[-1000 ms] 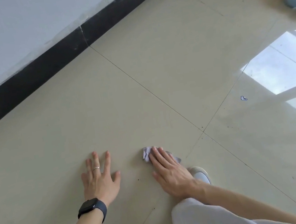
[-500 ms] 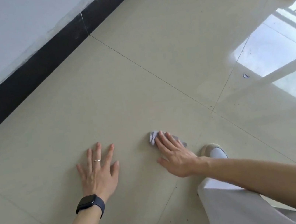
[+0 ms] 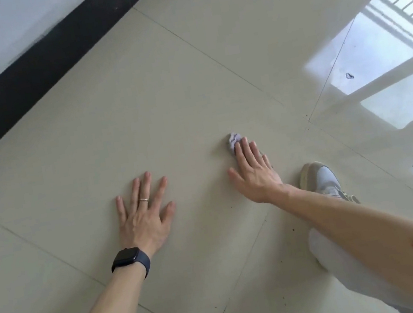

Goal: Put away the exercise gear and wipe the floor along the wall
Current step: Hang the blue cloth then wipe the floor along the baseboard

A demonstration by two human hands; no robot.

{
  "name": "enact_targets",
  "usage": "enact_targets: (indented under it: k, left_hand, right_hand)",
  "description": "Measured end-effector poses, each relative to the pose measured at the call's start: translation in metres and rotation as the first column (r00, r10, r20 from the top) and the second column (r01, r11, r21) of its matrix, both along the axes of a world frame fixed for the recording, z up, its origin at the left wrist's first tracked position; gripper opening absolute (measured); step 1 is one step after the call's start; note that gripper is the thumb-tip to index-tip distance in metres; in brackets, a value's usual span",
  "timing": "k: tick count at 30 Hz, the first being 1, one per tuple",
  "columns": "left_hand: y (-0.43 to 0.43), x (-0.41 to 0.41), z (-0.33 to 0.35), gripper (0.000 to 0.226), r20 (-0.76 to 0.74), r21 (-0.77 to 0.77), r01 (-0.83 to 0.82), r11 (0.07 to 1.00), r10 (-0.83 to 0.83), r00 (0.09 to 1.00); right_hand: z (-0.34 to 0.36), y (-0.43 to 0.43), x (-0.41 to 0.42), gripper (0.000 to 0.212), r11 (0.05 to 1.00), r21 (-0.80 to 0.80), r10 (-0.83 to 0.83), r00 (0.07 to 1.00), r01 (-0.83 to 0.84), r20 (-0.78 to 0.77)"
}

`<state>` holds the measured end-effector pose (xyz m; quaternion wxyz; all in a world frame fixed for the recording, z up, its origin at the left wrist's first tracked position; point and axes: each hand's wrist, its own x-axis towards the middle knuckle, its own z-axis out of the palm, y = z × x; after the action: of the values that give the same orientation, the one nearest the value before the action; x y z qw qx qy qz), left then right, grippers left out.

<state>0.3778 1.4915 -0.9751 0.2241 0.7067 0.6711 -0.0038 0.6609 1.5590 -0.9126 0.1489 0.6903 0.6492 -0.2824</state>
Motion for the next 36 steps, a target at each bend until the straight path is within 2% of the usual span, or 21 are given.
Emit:
enact_targets:
  k: [2,5,8,11,12,14,16,17,19,21,23,24,25,26,27,29,31,32,33,34,36]
  left_hand:
    - [0.001,-0.001,-0.005,0.062,0.000,0.031,0.005,1.000,-0.005,1.000]
    - [0.002,0.002,-0.005,0.058,0.043,0.069,0.004,0.998,-0.007,0.999]
    - [-0.005,-0.009,-0.004,0.057,0.040,0.055,-0.076,0.996,0.074,0.996]
    - [-0.018,-0.050,-0.003,0.059,-0.001,0.092,-0.103,0.990,0.103,0.995]
    - [-0.024,-0.067,-0.003,0.060,-0.024,0.094,-0.091,0.991,0.093,0.995]
    - [-0.033,-0.099,-0.001,0.062,-0.065,0.082,-0.074,0.994,0.079,0.995]
    - [-0.036,-0.123,0.001,0.063,-0.115,0.090,0.000,0.996,0.011,0.993]
    - [-0.035,-0.132,0.003,0.064,-0.136,0.096,0.028,0.995,-0.015,0.991]
    - [-0.034,-0.146,0.006,0.066,-0.156,0.089,-0.018,0.996,0.032,0.987]
    - [-0.037,-0.155,0.008,0.068,-0.146,0.070,-0.180,0.981,0.189,0.971]
    - [-0.041,-0.160,0.007,0.070,-0.134,0.054,-0.337,0.940,0.341,0.931]
    - [-0.043,-0.162,0.006,0.071,-0.131,0.048,-0.386,0.921,0.389,0.912]
    - [-0.045,-0.164,0.005,0.071,-0.131,0.044,-0.419,0.907,0.421,0.898]
    - [-0.047,-0.167,0.004,0.070,-0.129,0.040,-0.443,0.896,0.444,0.887]
    - [-0.048,-0.170,0.003,0.070,-0.123,0.036,-0.461,0.887,0.462,0.879]
    - [-0.050,-0.178,0.002,0.067,-0.105,0.042,-0.478,0.877,0.480,0.871]
    - [-0.051,-0.186,0.001,0.064,-0.098,0.059,-0.473,0.879,0.476,0.874]
    - [-0.051,-0.189,0.001,0.063,-0.101,0.061,-0.477,0.877,0.480,0.871]
    - [-0.051,-0.191,0.001,0.062,-0.106,0.062,-0.485,0.872,0.489,0.866]
    - [-0.051,-0.192,0.001,0.061,-0.112,0.064,-0.496,0.866,0.500,0.859]
    - [-0.051,-0.192,0.002,0.059,-0.108,0.065,-0.514,0.856,0.518,0.849]
  right_hand:
    - [-0.011,-0.050,-0.049,0.070,0.987,0.114,-0.108,0.992,0.115,-0.071]
    - [-0.013,-0.138,-0.124,0.067,0.985,0.114,-0.113,0.979,0.133,-0.172]
    - [-0.022,-0.170,-0.142,0.060,0.972,0.235,0.057,0.982,-0.014,-0.178]
    - [-0.034,-0.126,-0.099,0.056,0.921,0.360,0.211,0.967,-0.147,-0.145]
    - [-0.035,-0.101,-0.083,0.056,0.920,0.380,0.145,0.984,-0.094,-0.107]
    - [-0.033,-0.049,-0.065,0.057,0.938,0.305,-0.143,0.985,0.167,-0.098]
    - [-0.032,-0.022,-0.074,0.058,0.884,0.236,-0.384,0.914,0.404,-0.129]
    - [-0.033,-0.022,-0.087,0.060,0.868,0.239,-0.417,0.900,0.435,-0.125]
    - [-0.035,-0.048,-0.122,0.064,0.912,0.293,-0.275,0.958,0.288,-0.084]
    - [-0.031,-0.092,-0.158,0.064,0.952,0.288,0.144,0.980,-0.100,-0.135]
    - [-0.027,-0.117,-0.175,0.060,0.811,0.278,0.577,0.781,-0.515,-0.238]
    - [-0.026,-0.108,-0.173,0.057,0.720,0.313,0.693,0.673,-0.620,-0.260]
    - [-0.028,-0.090,-0.168,0.057,0.670,0.354,0.739,0.632,-0.653,-0.233]
    - [-0.034,-0.067,-0.163,0.057,0.676,0.388,0.719,0.675,-0.626,-0.164]
    - [-0.038,-0.041,-0.157,0.058,0.737,0.411,0.622,0.776,-0.536,-0.104]
    - [-0.041,0.019,-0.145,0.061,0.900,0.381,0.246,0.969,-0.213,-0.039]
    - [-0.038,0.060,-0.142,0.062,0.940,0.312,-0.115,0.988,0.140,-0.099]
    - [-0.040,0.064,-0.148,0.063,0.928,0.296,-0.201,0.972,0.229,-0.122]
    - [-0.043,0.057,-0.159,0.064,0.923,0.315,-0.195,0.974,0.222,-0.114]
    - [-0.045,0.040,-0.172,0.065,0.923,0.365,-0.097,0.992,0.121,-0.083]
    - [-0.043,-0.009,-0.200,0.064,0.877,0.414,0.297,0.952,-0.242,-0.072]
